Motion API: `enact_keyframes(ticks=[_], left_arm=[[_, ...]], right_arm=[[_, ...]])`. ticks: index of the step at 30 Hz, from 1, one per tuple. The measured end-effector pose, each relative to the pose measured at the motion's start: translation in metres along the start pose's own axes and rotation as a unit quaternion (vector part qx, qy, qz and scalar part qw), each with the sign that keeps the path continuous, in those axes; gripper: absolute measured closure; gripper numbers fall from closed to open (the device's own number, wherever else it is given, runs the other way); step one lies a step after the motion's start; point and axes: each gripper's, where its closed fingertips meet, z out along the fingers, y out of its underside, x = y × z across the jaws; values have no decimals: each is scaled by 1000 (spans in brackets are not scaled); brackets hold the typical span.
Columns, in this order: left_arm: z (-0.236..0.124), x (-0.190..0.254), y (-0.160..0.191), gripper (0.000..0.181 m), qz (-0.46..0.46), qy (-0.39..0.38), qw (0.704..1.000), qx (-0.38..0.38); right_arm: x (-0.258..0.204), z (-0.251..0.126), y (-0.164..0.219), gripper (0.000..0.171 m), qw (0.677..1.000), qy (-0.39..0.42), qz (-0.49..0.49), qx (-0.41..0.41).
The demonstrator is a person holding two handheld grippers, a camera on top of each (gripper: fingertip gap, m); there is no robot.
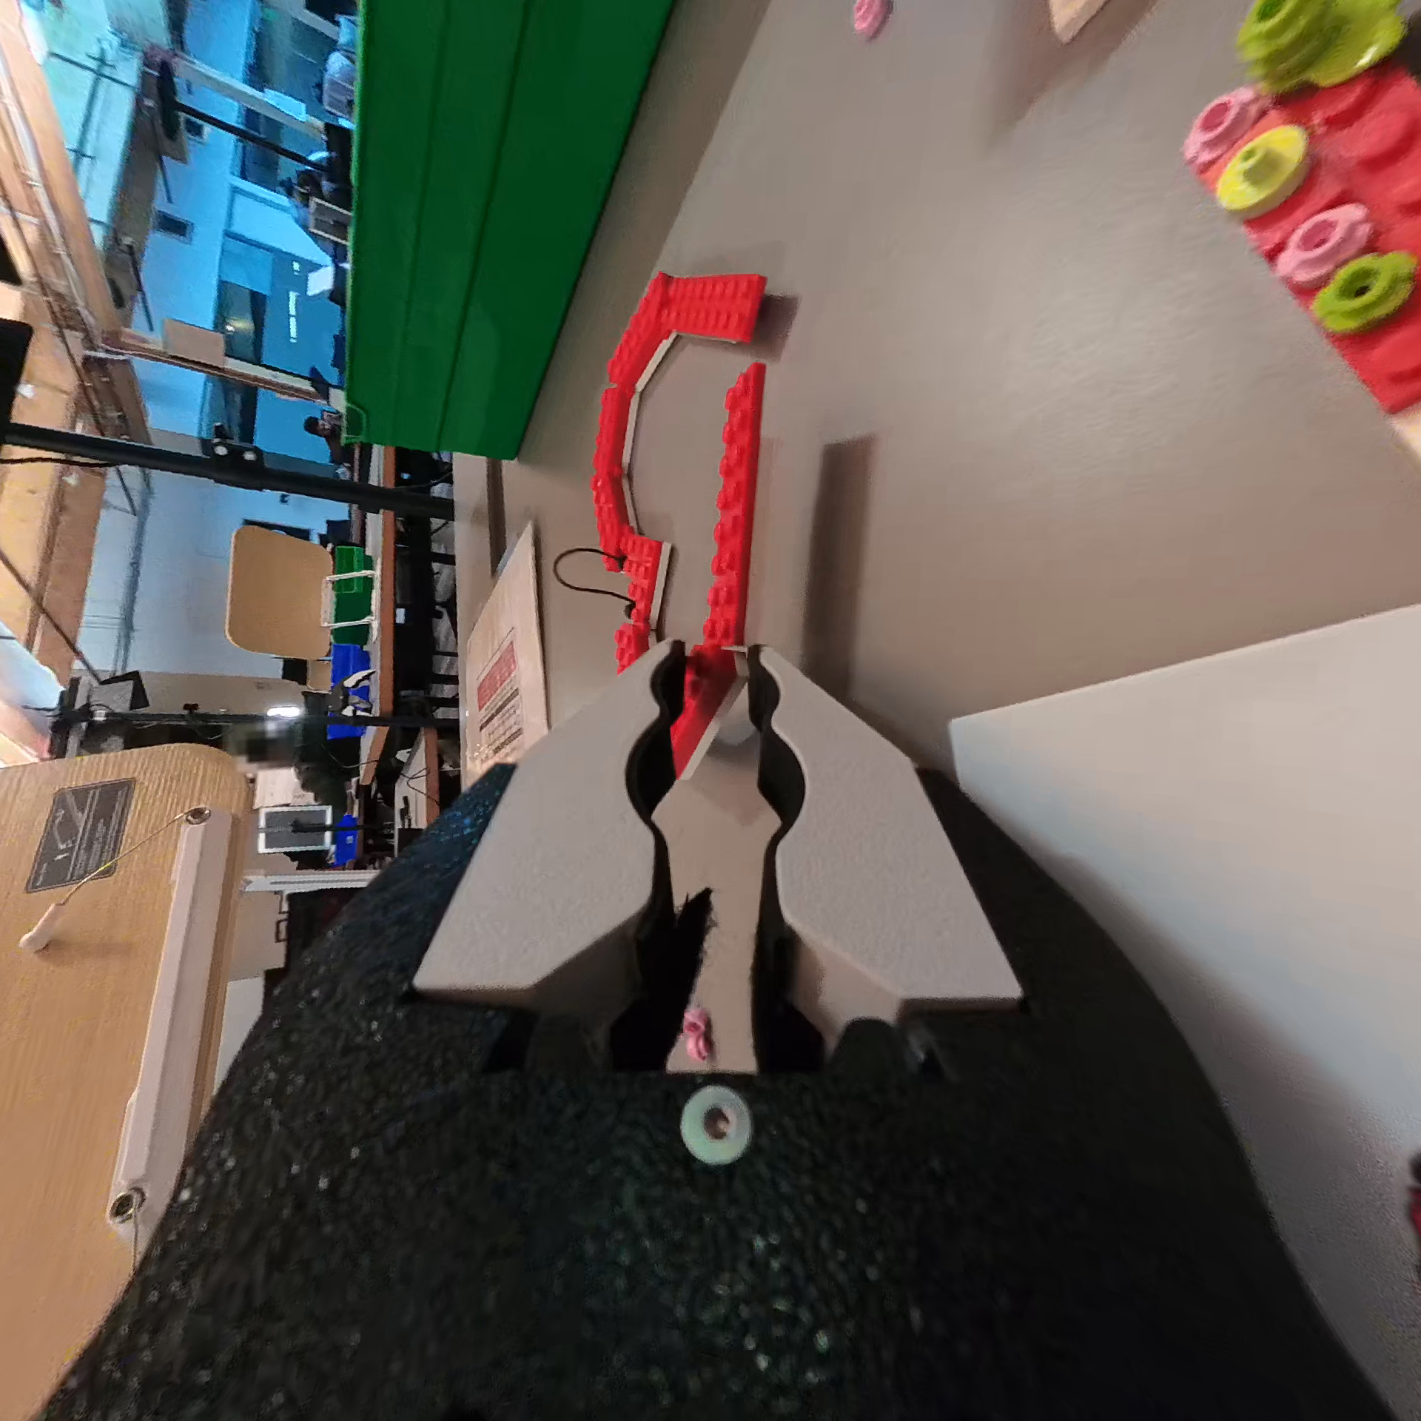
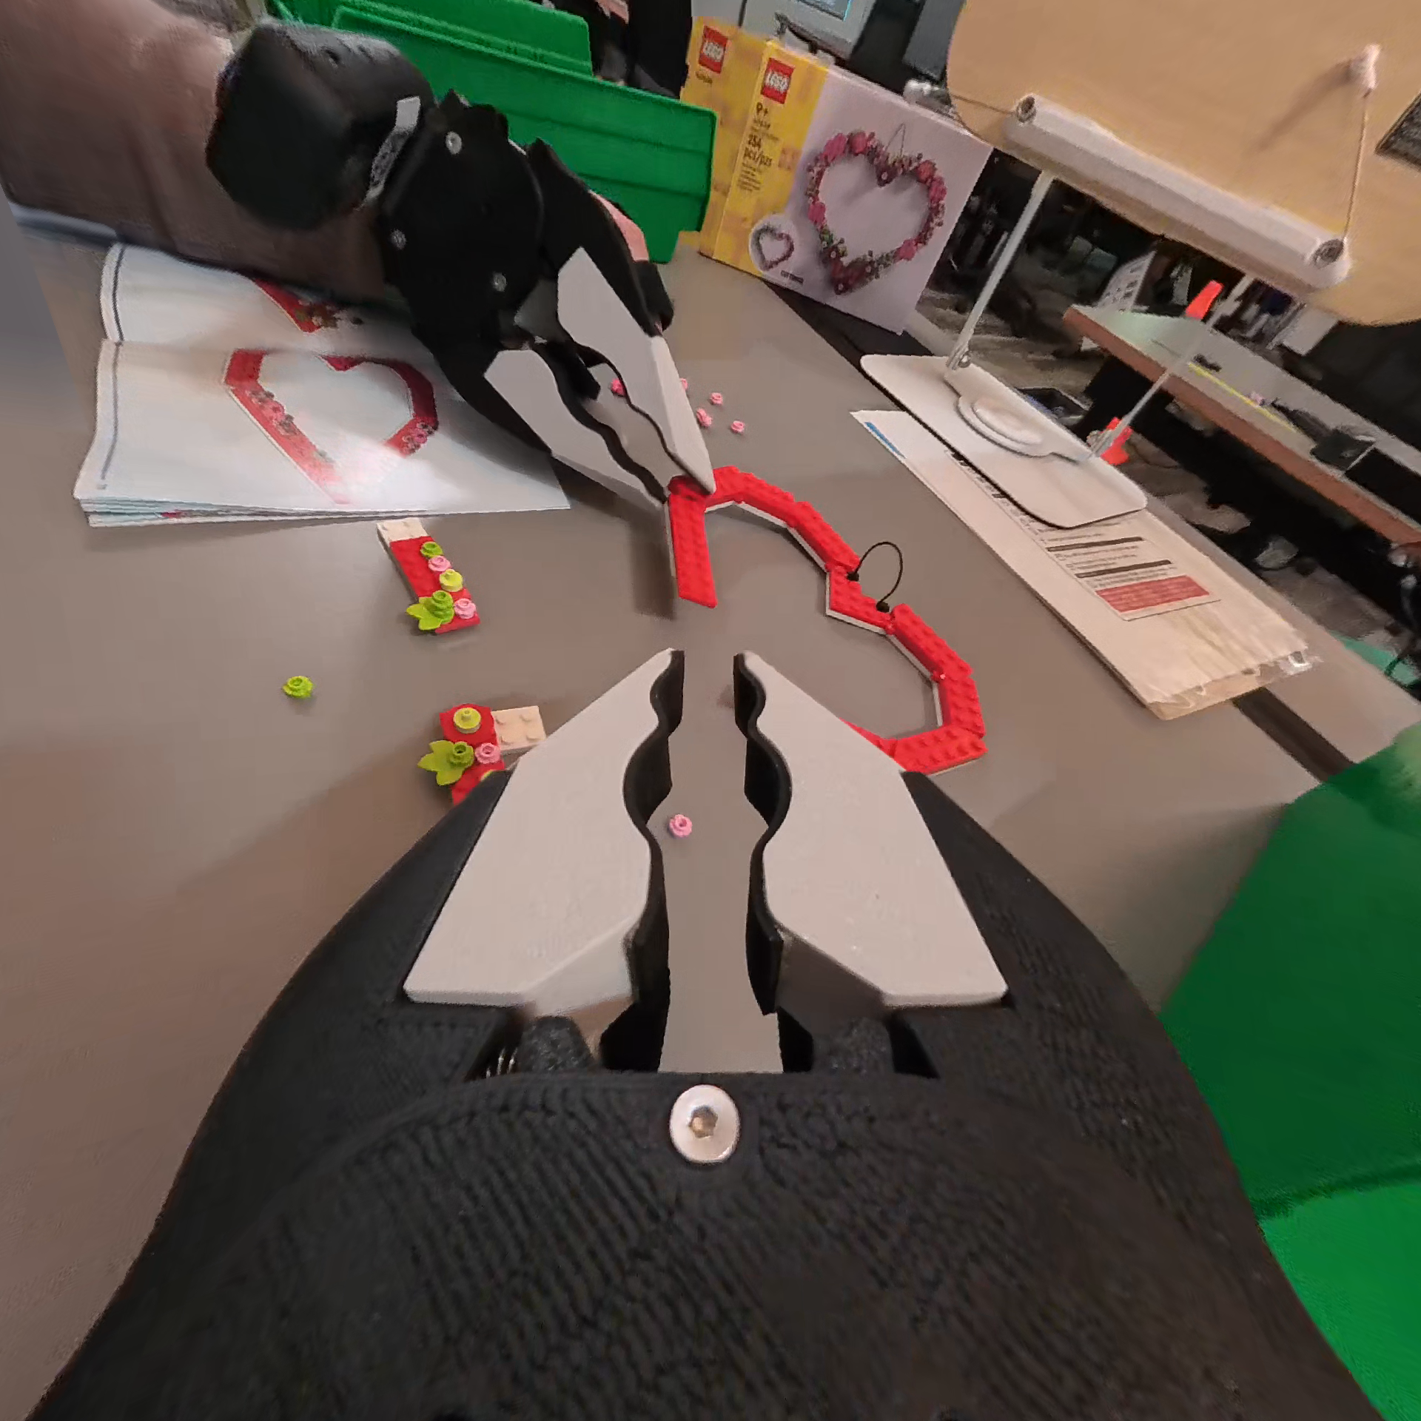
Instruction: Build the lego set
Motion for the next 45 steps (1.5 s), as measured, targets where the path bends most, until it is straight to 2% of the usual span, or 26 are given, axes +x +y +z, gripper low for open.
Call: enact_keyframes(ticks=[4, 8, 17, 26, 45], left_arm=[[4, -5, 0, 168, -24, -28, 999, 19], [4, -6, 2, 169, -4, -47, 999, 20], [7, 4, 3, 168, 60, -53, 997, 1], [6, 3, 4, 168, 67, -56, 996, -1], [5, 3, 5, 168, 63, -55, 997, -2]], right_arm=[[4, 4, 12, 159, 1000, -11, 22, -20], [4, 3, 21, 159, 999, -17, 35, -38], [-7, -1, 46, 154, 982, -92, 128, -107], [-8, 6, 63, 159, 971, -101, 159, -149], [-10, 12, 69, 166, 970, -97, 140, -173]])
